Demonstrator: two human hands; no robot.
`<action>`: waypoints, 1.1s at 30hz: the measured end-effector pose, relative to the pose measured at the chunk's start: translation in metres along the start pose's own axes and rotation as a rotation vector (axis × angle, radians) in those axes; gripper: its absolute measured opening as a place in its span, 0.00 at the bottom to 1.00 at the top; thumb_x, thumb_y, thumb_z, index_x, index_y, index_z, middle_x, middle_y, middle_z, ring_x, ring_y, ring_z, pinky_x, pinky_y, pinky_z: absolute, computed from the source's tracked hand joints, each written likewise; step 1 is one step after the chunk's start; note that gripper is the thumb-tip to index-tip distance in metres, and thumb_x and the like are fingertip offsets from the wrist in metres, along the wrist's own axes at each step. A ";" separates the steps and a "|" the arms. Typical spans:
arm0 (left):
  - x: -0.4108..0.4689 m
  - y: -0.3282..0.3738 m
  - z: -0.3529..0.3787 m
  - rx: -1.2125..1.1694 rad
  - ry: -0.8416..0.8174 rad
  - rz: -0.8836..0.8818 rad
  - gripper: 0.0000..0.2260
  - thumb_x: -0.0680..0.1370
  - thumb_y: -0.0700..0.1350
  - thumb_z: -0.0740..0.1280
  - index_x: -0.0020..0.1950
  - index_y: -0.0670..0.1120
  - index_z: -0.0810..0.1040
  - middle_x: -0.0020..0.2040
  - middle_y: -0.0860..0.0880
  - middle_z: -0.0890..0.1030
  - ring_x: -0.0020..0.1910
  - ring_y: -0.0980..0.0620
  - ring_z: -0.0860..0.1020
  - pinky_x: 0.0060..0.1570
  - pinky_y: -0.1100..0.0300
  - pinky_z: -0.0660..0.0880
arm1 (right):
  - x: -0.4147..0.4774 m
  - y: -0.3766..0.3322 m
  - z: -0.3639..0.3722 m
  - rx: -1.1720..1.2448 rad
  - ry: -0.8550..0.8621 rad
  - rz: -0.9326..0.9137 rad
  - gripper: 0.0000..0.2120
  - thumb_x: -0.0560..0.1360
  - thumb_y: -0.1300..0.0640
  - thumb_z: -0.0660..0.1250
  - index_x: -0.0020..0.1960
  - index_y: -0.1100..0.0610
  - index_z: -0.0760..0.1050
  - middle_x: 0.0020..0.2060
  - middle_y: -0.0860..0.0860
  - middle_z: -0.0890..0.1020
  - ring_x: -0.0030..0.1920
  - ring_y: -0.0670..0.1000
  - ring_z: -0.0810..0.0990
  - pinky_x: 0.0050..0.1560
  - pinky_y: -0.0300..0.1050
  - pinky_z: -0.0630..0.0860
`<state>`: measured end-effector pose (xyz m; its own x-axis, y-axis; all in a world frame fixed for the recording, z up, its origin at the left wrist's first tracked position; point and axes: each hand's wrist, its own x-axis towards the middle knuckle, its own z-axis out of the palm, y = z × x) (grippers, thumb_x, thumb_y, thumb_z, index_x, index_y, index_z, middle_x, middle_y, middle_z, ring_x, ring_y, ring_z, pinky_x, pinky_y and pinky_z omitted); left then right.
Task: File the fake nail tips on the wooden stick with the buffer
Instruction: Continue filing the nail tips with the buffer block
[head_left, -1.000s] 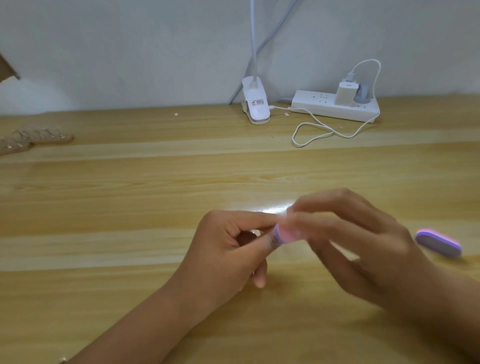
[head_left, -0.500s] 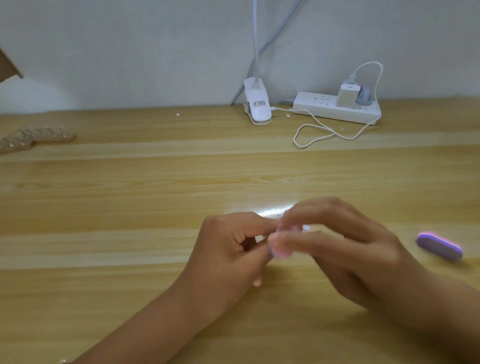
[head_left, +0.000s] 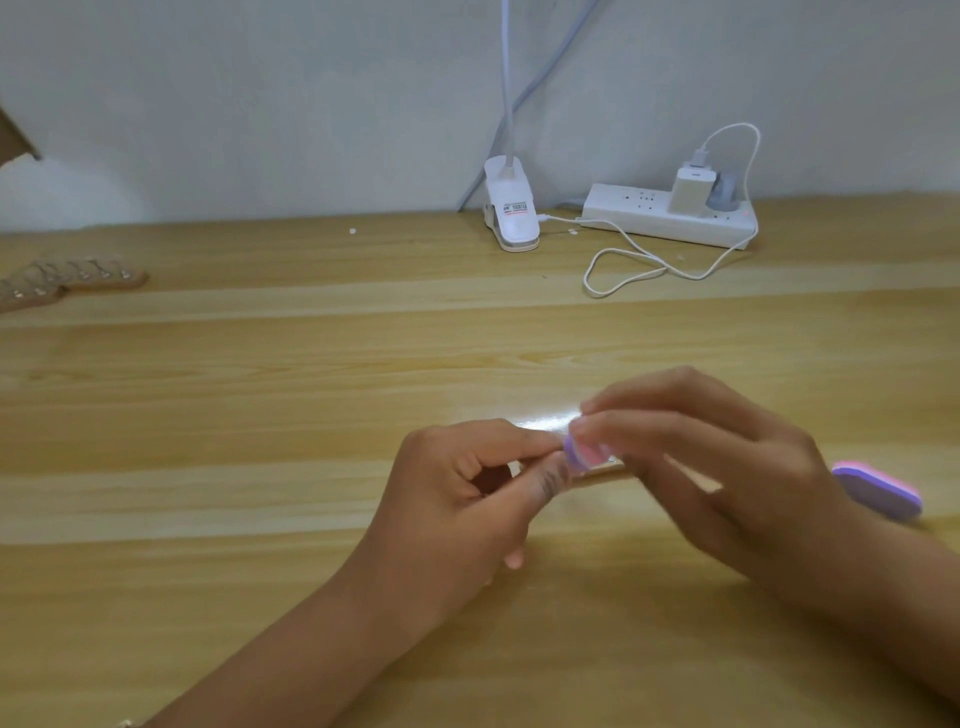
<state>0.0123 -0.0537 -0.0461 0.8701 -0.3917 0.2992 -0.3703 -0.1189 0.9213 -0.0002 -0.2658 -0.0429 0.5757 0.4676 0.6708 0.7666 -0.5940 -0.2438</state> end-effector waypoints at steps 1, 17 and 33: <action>-0.001 0.001 0.000 -0.022 -0.012 -0.006 0.04 0.77 0.45 0.71 0.47 0.50 0.86 0.25 0.54 0.76 0.18 0.60 0.70 0.23 0.71 0.65 | -0.002 -0.004 0.003 0.006 -0.012 -0.032 0.13 0.76 0.73 0.64 0.55 0.64 0.83 0.52 0.59 0.82 0.52 0.56 0.83 0.54 0.46 0.78; 0.001 0.001 -0.002 -0.156 -0.009 -0.135 0.07 0.75 0.45 0.68 0.42 0.49 0.86 0.32 0.49 0.82 0.20 0.53 0.72 0.18 0.64 0.66 | 0.000 0.000 0.000 -0.036 0.014 -0.002 0.10 0.77 0.71 0.65 0.54 0.64 0.83 0.51 0.57 0.82 0.51 0.55 0.83 0.53 0.47 0.78; 0.005 -0.002 -0.003 -0.248 -0.005 -0.147 0.07 0.76 0.41 0.68 0.43 0.42 0.85 0.31 0.45 0.80 0.23 0.48 0.74 0.21 0.63 0.68 | -0.002 0.003 0.003 -0.085 0.005 -0.034 0.11 0.75 0.72 0.66 0.54 0.64 0.83 0.51 0.57 0.82 0.51 0.55 0.82 0.53 0.47 0.77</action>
<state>0.0177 -0.0529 -0.0458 0.9067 -0.3911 0.1576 -0.1492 0.0520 0.9874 0.0012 -0.2669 -0.0469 0.5479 0.4856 0.6812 0.7588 -0.6313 -0.1603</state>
